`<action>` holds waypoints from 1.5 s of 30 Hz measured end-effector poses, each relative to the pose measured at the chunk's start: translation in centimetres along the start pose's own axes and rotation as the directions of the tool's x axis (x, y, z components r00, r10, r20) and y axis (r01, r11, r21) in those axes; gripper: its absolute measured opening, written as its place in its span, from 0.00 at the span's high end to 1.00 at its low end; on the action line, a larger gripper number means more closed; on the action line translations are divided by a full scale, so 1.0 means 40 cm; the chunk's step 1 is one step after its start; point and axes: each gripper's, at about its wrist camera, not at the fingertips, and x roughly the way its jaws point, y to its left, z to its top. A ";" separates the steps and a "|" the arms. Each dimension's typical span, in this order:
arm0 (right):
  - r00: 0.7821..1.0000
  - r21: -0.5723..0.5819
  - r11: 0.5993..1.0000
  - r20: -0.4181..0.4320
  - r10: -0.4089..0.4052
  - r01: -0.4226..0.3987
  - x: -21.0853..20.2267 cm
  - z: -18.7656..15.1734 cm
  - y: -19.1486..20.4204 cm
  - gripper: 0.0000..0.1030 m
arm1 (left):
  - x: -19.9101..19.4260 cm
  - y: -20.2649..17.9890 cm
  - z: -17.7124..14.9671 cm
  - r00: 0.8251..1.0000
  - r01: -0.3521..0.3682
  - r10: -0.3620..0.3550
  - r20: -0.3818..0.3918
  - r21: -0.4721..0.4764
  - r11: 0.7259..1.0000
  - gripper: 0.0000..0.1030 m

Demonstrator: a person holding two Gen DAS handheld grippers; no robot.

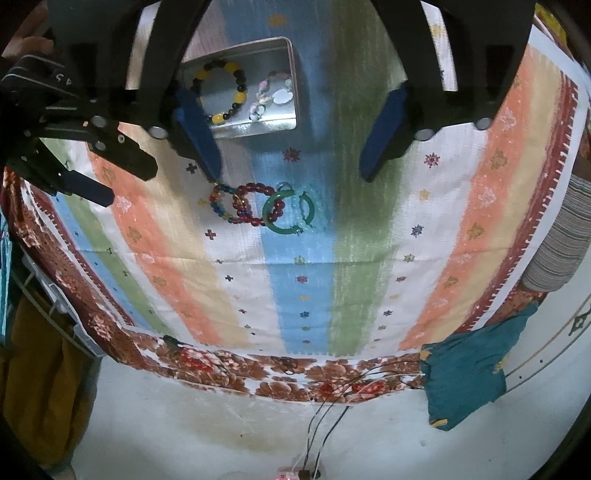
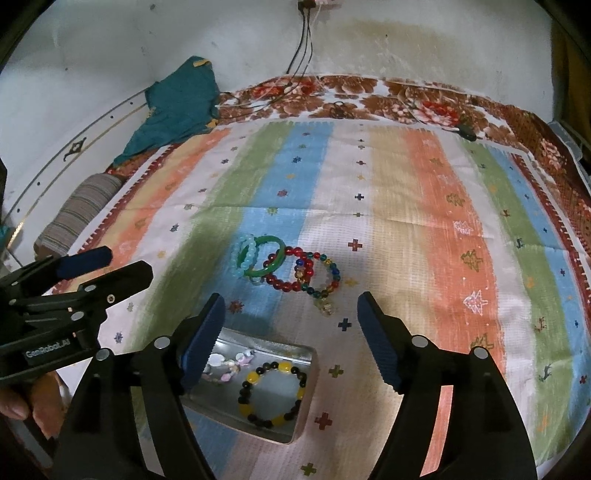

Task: Organize jewelry
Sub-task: 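Move both open tools forward to the remaining bracelets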

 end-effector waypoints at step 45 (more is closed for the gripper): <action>0.989 0.004 0.998 -0.135 -0.058 0.059 0.180 0.060 -0.083 0.12 | 0.226 0.075 0.070 0.988 -0.111 0.110 -0.111 -0.005 0.994 0.13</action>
